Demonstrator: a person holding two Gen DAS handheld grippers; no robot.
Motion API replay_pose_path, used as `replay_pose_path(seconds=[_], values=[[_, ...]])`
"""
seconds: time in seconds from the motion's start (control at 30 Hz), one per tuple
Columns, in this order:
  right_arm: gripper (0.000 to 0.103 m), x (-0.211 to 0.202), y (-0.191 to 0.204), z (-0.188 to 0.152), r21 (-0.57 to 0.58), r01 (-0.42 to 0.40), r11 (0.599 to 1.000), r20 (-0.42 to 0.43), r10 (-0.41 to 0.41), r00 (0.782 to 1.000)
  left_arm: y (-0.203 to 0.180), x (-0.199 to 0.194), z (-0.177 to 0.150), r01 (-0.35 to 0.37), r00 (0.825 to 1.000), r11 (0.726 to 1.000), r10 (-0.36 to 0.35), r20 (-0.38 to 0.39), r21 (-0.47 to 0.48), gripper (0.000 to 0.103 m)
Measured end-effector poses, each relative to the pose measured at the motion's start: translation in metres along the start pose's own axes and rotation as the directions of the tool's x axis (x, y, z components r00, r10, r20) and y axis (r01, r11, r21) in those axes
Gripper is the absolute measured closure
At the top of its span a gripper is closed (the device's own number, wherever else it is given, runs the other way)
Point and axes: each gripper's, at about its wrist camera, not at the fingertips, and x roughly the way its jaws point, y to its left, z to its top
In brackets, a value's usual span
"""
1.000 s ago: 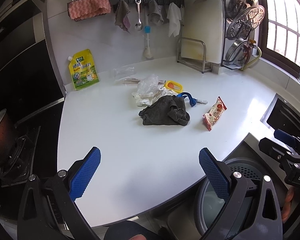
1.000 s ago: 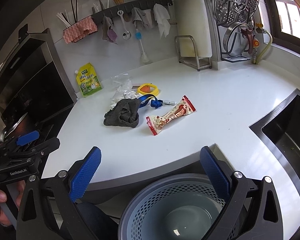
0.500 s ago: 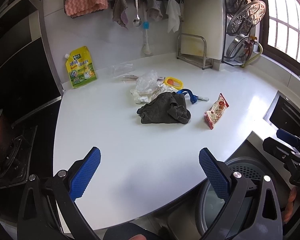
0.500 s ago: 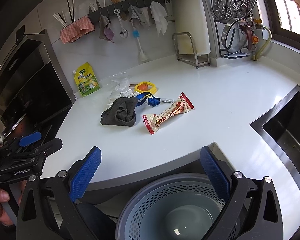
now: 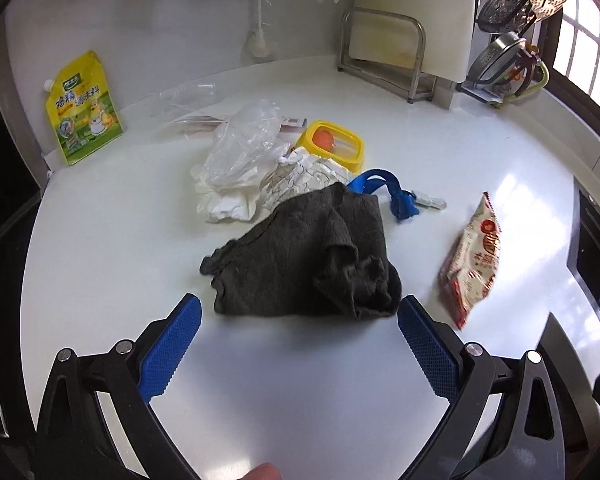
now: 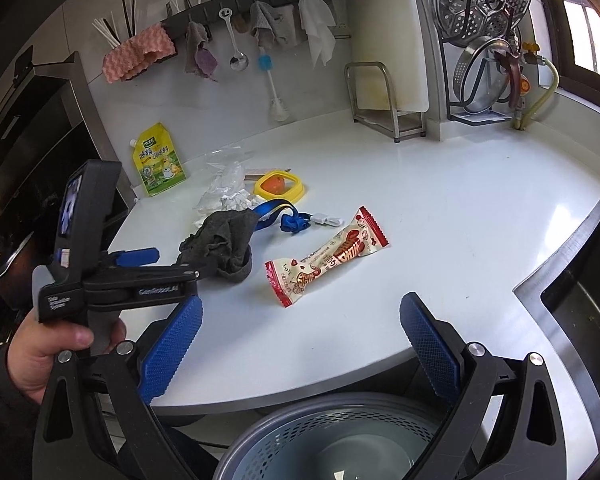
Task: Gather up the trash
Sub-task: 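Grasp the dark grey cloth with the left gripper while the right gripper approaches the snack wrapper, then grasp the red-and-white snack wrapper with the right gripper and lift it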
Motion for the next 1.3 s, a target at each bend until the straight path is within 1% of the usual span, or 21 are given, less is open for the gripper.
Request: replay_pose_path(seconds=[0.03,0.1,0.13,0.17,0.2,0.3,0.37,0.43,0.53,0.7,0.73,0.8,0.83,0.87,0.9,0.93,0.97,1.0,1.03,1.13,1.3], values=[[0.009,0.004,-0.003,0.001,0.002,0.003,1.000,-0.005,-0.003,1.000,0.001,0.006,0.003,-0.004,1.000,1.000,0.004,-0.012,-0.011,0.016],[0.009,0.012,-0.007,0.001,0.006,0.009,1.000,-0.017,-0.009,1.000,0.003,0.016,0.005,0.035,0.999,0.999,-0.036,-0.035,-0.027,0.055],[0.009,0.016,-0.009,0.002,0.008,0.013,1.000,-0.023,-0.012,1.000,0.002,0.018,0.005,0.040,0.998,0.999,-0.040,-0.039,-0.011,0.064],[0.009,0.020,-0.010,0.002,0.010,0.016,1.000,-0.028,-0.015,0.999,0.001,0.017,0.003,0.037,0.999,0.999,-0.037,-0.031,0.003,0.070],[0.009,0.025,-0.012,0.003,0.011,0.016,1.000,-0.033,-0.016,0.999,0.001,0.016,0.002,0.039,0.999,0.999,-0.039,-0.019,0.015,0.081],[0.009,0.042,-0.009,0.008,-0.001,0.005,1.000,-0.050,-0.005,0.999,0.006,0.012,-0.002,0.052,0.999,0.998,-0.052,0.003,0.029,0.093],[0.009,0.056,-0.006,0.013,-0.010,0.009,1.000,-0.063,-0.010,0.998,0.008,0.006,-0.005,0.059,0.998,0.998,-0.060,0.021,0.039,0.095],[0.009,0.072,-0.003,0.018,-0.014,0.014,1.000,-0.082,-0.015,0.997,0.010,-0.002,-0.007,0.050,0.998,0.998,-0.052,0.047,0.049,0.096],[0.009,0.092,-0.003,0.024,0.007,0.027,1.000,-0.106,-0.026,0.994,0.013,-0.008,-0.010,0.079,0.995,0.996,-0.082,0.058,0.047,0.097],[0.010,0.111,-0.001,0.029,0.006,0.048,0.999,-0.132,-0.046,0.990,0.018,-0.033,-0.013,0.106,0.988,0.993,-0.110,0.109,0.044,0.097],[0.012,0.114,-0.001,0.030,0.008,0.055,0.998,-0.137,-0.053,0.989,0.019,-0.040,-0.014,0.111,0.985,0.993,-0.116,0.125,0.042,0.097],[0.024,0.120,-0.004,0.030,0.019,0.066,0.998,-0.154,-0.062,0.986,0.023,-0.053,-0.015,0.122,0.980,0.992,-0.126,0.151,0.036,0.097],[0.038,0.125,-0.006,0.030,0.025,0.062,0.998,-0.165,-0.057,0.985,0.025,-0.058,-0.016,0.129,0.978,0.991,-0.132,0.162,0.027,0.097],[0.043,0.128,-0.006,0.029,0.027,0.053,0.998,-0.176,-0.047,0.983,0.027,-0.062,-0.017,0.133,0.976,0.991,-0.135,0.169,0.025,0.097],[0.047,0.128,-0.005,0.028,0.010,0.063,0.998,-0.165,-0.061,0.984,0.028,-0.065,-0.018,0.130,0.975,0.991,-0.133,0.176,0.027,0.097],[0.055,0.129,-0.003,0.028,0.000,0.071,0.997,-0.167,-0.070,0.983,0.029,-0.067,-0.019,0.128,0.975,0.991,-0.132,0.178,0.030,0.097],[0.075,0.130,-0.002,0.029,-0.003,0.068,0.998,-0.169,-0.067,0.983,0.029,-0.068,-0.020,0.129,0.975,0.991,-0.133,0.179,0.033,0.097],[0.093,0.131,-0.002,0.029,-0.008,0.062,0.998,-0.175,-0.062,0.983,0.030,-0.070,-0.022,0.133,0.974,0.991,-0.137,0.182,0.034,0.097],[0.103,0.134,-0.001,0.028,-0.012,0.053,0.999,-0.190,-0.054,0.980,0.031,-0.071,-0.023,0.138,0.972,0.990,-0.141,0.186,0.033,0.097],[0.103,0.132,0.001,0.027,-0.036,0.057,0.998,-0.191,-0.063,0.980,0.033,-0.076,-0.025,0.133,0.971,0.991,-0.136,0.196,0.024,0.097],[0.103,0.119,0.002,0.024,-0.051,0.027,0.998,-0.184,-0.036,0.982,0.034,-0.080,-0.027,0.124,0.971,0.992,-0.124,0.204,0.013,0.097]])
